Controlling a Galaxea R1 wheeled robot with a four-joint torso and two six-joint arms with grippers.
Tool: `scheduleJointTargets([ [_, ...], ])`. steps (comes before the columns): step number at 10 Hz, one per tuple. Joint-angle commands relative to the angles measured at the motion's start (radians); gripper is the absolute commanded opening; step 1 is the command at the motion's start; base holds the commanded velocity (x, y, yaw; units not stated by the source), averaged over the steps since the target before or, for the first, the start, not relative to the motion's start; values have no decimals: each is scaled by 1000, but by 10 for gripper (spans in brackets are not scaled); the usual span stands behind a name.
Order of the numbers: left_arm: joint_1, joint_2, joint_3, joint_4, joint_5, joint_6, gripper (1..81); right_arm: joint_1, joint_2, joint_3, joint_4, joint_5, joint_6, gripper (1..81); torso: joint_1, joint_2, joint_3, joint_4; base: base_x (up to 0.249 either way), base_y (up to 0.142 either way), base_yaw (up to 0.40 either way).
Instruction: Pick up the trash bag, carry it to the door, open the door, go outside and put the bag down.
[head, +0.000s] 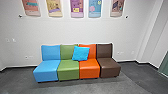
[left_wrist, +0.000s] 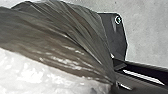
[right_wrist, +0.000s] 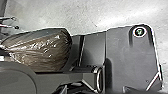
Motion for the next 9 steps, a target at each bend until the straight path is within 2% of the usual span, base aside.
scheduleJointTargets([
  [1,-64,30,-53,-3,83,38,10,51,1,-30,1,-76,-1,811,0,0,0,0,0,0,0],
  [3,-43,77,-133,-3,80,75,10,51,45,-113,9,-92,0,811,0,0,0,0,0,0,0],
  [6,-31,117,-227,-3,83,76,10,52,99,-199,7,-113,-1,811,0,0,0,0,0,0,0],
  [9,-31,126,-227,-3,83,76,10,51,111,-210,3,-113,-3,811,0,0,0,0,0,0,0],
])
